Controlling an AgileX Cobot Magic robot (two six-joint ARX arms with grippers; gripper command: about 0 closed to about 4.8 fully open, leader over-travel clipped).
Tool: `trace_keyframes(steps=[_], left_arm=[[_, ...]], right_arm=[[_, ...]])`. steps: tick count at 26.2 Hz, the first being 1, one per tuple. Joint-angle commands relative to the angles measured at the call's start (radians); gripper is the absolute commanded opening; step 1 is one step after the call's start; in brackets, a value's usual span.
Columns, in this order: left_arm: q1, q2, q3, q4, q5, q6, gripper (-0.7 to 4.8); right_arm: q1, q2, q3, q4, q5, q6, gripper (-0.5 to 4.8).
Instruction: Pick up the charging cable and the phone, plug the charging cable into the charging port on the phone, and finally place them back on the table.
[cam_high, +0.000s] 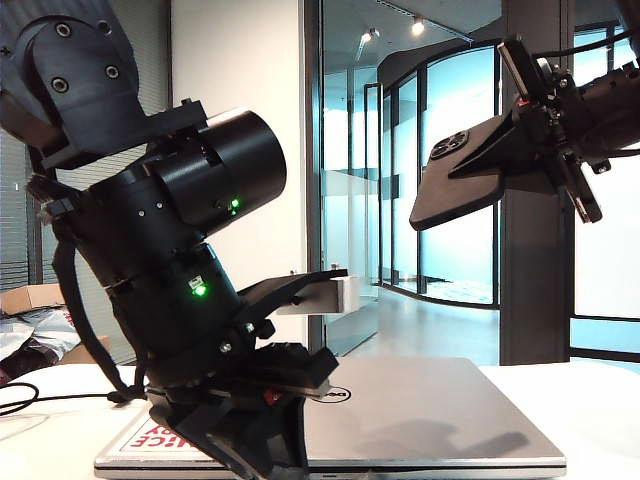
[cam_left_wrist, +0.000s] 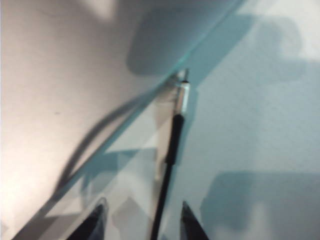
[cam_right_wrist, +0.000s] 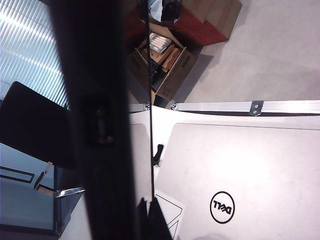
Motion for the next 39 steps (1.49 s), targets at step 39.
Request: trace_keyframes(steps=[39], left_arm=[[-0.043, 0.15, 0.057, 0.211, 0.002, 0.094, 2.19]], right_arm=[[0.002, -0.01, 0.008, 0.045, -0.035, -0.006, -0.04]])
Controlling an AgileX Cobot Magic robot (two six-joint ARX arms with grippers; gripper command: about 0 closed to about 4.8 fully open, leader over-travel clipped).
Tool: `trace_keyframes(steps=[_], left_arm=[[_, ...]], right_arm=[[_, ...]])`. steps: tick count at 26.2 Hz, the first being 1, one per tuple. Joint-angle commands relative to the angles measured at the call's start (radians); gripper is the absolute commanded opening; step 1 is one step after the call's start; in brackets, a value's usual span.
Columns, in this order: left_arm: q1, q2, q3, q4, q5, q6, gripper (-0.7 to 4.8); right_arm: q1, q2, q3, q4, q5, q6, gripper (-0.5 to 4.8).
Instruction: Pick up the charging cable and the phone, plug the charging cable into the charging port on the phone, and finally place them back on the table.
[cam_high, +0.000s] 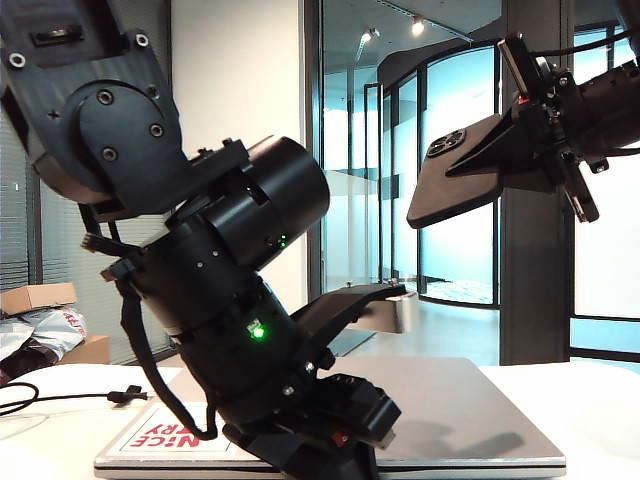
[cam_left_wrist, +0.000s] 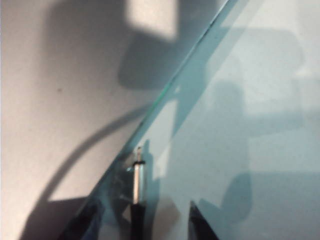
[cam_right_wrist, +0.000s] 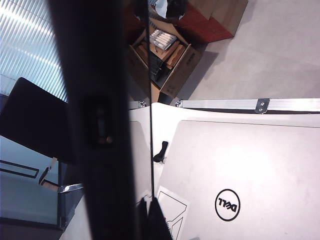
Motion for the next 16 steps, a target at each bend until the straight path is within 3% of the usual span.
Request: trace_keyframes(steps=[1, 5, 7, 8, 9, 16], left_arm=[[0.002, 0.006, 0.011, -0.008, -0.003, 0.004, 2.19], [0.0, 0.006, 0.011, -0.039, -0.003, 0.031, 2.02], [-0.001, 0.006, 0.011, -0.058, -0.003, 0.031, 1.05], [-0.001, 0.006, 0.011, -0.08, -0.003, 0.031, 0.25], [-0.001, 0.006, 0.011, -0.089, -0.003, 0.031, -0.08], [-0.002, -0.008, 0.012, -0.167, -0.003, 0.03, -0.07]], right_arm=[[0.001, -0.01, 0.008, 0.044, -0.016, -0.006, -0.04], [0.001, -0.01, 0.008, 0.044, -0.015, -0.006, -0.04], [0.001, -0.01, 0.008, 0.044, -0.015, -0.006, -0.05], [0.001, -0.01, 0.008, 0.044, -0.015, -0.006, -0.05], [0.001, -0.01, 0.008, 0.044, -0.015, -0.006, -0.04], [0.001, -0.01, 0.008, 0.044, -0.012, -0.006, -0.05]])
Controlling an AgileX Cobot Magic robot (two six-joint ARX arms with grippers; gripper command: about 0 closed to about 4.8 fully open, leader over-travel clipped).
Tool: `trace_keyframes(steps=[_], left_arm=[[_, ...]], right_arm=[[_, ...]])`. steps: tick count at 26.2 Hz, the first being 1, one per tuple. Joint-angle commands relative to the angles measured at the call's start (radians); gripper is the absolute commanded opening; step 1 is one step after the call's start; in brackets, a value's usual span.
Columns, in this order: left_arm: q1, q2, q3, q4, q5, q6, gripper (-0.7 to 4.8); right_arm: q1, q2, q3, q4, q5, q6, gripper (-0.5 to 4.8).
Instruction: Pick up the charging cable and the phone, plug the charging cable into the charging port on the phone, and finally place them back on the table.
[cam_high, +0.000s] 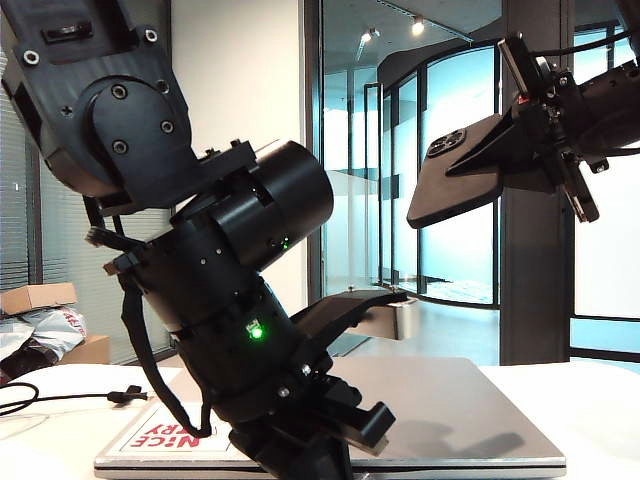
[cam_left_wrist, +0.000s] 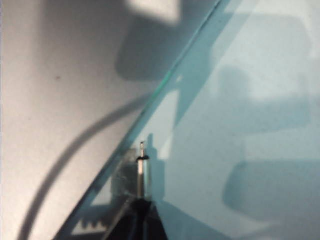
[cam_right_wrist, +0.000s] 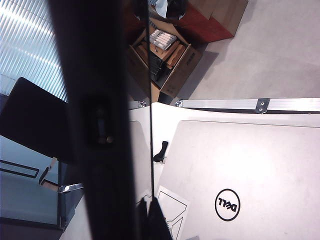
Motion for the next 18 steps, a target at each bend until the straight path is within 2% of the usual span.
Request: trace_keyframes(steps=[1, 6, 10, 13, 17, 18], left_arm=[[-0.001, -0.032, -0.004, -0.108, 0.002, 0.003, -0.08], [-0.001, -0.192, -0.005, -0.143, 0.002, -0.019, -0.07], [-0.001, -0.32, -0.004, -0.127, 0.002, -0.123, -0.07], [0.0, -0.409, -0.004, -0.083, 0.003, -0.259, -0.07], [-0.001, -0.456, -0.004, -0.024, 0.003, -0.396, -0.07], [-0.001, -0.467, -0.003, -0.006, 0.004, -0.46, -0.07]], right_arm=[[0.001, -0.01, 0.008, 0.043, -0.013, -0.006, -0.05], [0.001, -0.01, 0.008, 0.043, -0.012, -0.006, -0.05], [0.001, -0.01, 0.008, 0.043, -0.015, -0.005, -0.04], [0.0, -0.01, 0.008, 0.044, -0.024, 0.047, -0.04], [0.0, -0.008, 0.008, 0.044, -0.082, 0.087, -0.04], [0.0, -0.008, 0.008, 0.045, -0.114, 0.111, -0.04]])
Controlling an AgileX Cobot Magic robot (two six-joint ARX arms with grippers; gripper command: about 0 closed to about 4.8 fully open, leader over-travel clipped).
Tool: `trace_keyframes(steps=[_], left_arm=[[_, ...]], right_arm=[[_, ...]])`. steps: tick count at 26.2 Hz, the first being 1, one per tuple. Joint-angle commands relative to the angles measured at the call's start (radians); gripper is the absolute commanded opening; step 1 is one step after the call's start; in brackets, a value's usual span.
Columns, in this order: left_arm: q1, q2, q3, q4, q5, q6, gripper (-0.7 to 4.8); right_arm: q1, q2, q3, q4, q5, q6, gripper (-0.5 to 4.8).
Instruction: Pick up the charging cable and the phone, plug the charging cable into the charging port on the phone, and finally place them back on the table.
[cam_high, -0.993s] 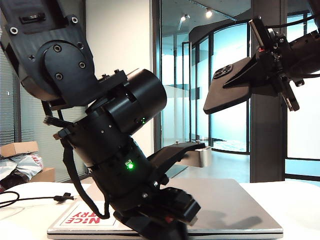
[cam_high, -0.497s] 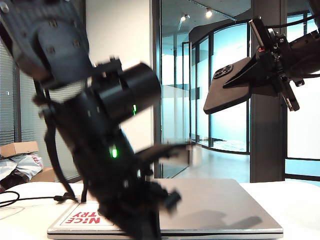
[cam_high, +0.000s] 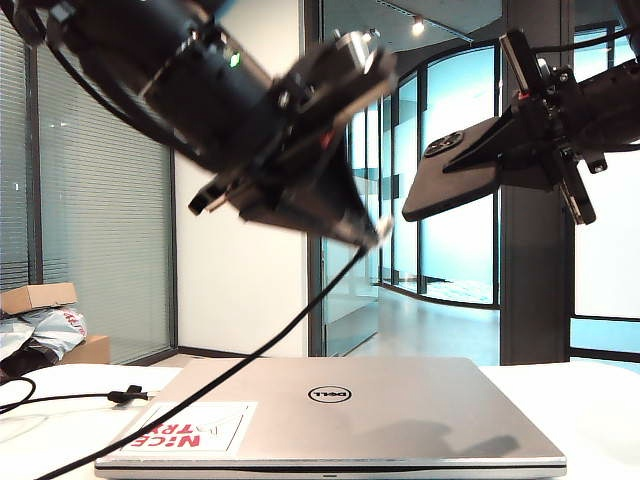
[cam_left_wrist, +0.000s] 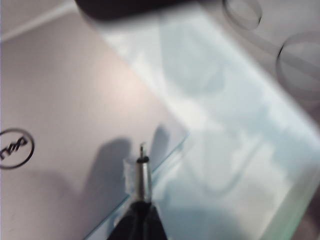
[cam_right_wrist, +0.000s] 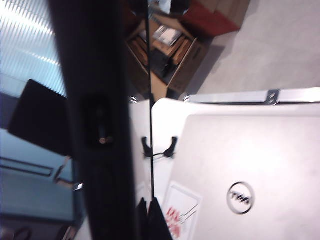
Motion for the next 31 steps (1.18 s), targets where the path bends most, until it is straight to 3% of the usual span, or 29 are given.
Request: trace_keyframes(steps=[1, 3, 9, 15, 22, 25, 31], left_arm=[[-0.001, -0.023, 0.003, 0.061, 0.005, -0.166, -0.08], [-0.002, -0.023, 0.004, 0.066, 0.005, -0.215, -0.07], [-0.023, -0.023, 0.004, 0.076, 0.01, -0.222, -0.08], [-0.038, -0.023, 0.005, 0.086, 0.032, -0.275, -0.07], [-0.038, -0.023, 0.005, 0.143, 0.043, -0.447, -0.07], [-0.038, -0.023, 0.005, 0.221, 0.043, -0.455, -0.07], [-0.038, -0.023, 0.004, 0.242, 0.043, -0.477, -0.07]], right_arm=[[0.001, -0.009, 0.008, 0.051, -0.094, 0.066, -0.04], [0.001, -0.008, 0.008, 0.072, -0.12, 0.097, -0.04], [-0.005, 0.006, 0.008, 0.175, -0.201, 0.196, -0.04], [-0.014, 0.111, 0.008, 0.393, -0.298, 0.412, -0.05], [-0.016, 0.146, 0.008, 0.432, -0.377, 0.44, -0.05], [-0.016, 0.146, 0.008, 0.433, -0.371, 0.44, -0.05], [-0.015, 0.146, 0.008, 0.433, -0.364, 0.441, -0.04]])
